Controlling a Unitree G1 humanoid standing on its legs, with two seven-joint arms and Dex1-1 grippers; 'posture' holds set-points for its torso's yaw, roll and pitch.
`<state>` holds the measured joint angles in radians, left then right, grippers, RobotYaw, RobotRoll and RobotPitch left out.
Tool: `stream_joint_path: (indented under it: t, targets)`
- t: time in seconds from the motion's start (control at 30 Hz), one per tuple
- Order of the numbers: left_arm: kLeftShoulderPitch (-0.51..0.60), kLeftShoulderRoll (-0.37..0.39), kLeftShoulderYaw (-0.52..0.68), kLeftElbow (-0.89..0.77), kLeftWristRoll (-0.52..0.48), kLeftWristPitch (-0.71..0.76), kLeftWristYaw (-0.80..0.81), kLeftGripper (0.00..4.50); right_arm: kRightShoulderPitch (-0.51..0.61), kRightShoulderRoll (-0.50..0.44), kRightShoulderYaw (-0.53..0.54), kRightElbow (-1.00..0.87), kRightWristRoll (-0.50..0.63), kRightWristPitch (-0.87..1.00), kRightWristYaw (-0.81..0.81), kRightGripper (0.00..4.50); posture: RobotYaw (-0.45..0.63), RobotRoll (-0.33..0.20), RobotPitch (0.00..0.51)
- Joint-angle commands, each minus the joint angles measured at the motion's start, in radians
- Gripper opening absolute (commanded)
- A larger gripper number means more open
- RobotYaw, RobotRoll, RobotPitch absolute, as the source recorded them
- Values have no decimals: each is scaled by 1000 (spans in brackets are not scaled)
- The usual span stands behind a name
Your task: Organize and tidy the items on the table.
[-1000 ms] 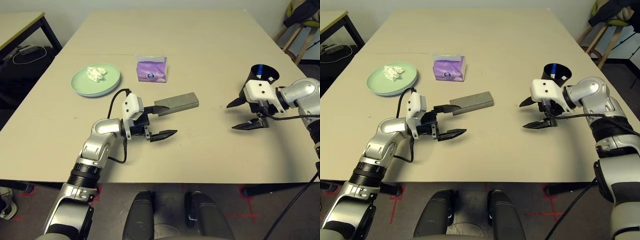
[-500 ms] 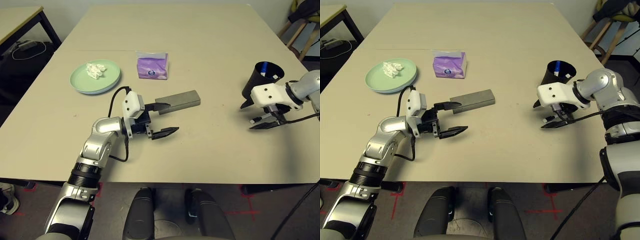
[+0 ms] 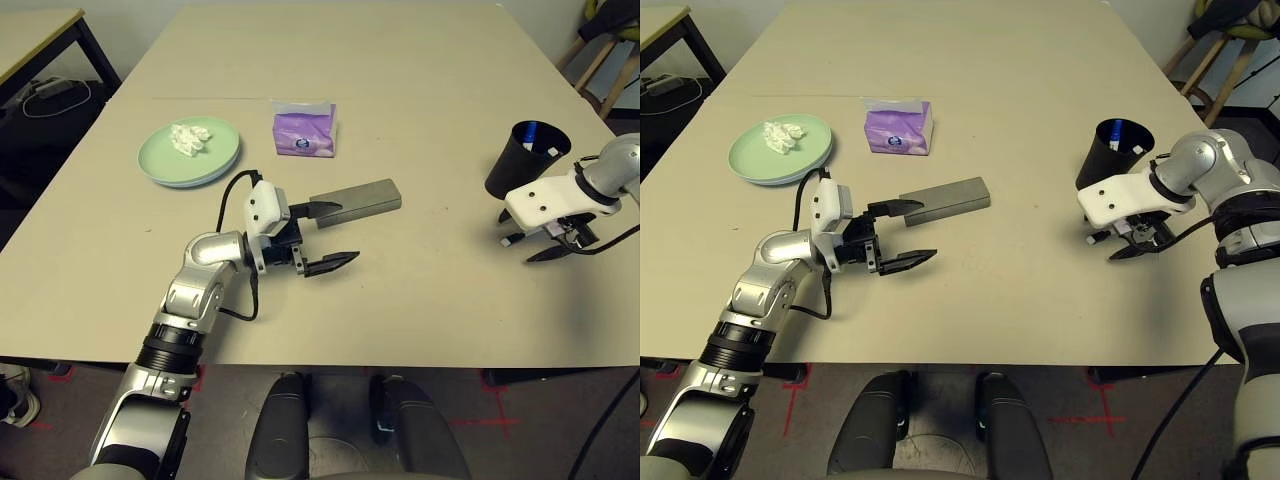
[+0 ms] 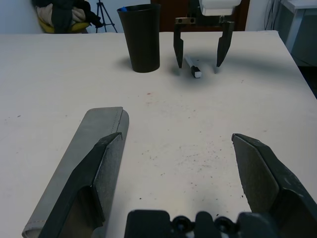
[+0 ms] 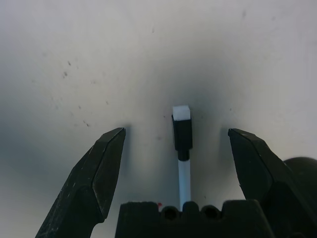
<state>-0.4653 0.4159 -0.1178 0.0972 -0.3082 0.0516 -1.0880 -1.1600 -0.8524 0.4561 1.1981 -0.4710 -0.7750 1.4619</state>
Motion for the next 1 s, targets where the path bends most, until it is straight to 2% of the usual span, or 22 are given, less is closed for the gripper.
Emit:
stream_joint_path:
  t: [0.03,0.43,0.67,0.77,0.8,1.0]
  targets:
    - [4,7,-9,-9,15,-15,5,4500,-8,-4,20,32,-34,-29,-38,4475,231,0,186]
    - [12,12,-6,-19,11,-8,20,4500,-41,4,74,74,-132,-112,-114,4475,249,0,189]
    - [14,13,-7,-20,11,-7,26,4500,-52,9,89,91,-150,-131,-124,4475,257,0,187]
    - [14,14,-7,-20,11,-7,28,4500,-53,12,89,98,-147,-128,-106,3897,259,0,186]
    - [14,15,-7,-21,11,-7,28,4500,-53,14,87,99,-144,-125,-98,3576,259,0,186]
    - [10,13,-6,-20,9,-2,34,4500,-51,22,76,104,-127,-109,-60,1069,261,0,182]
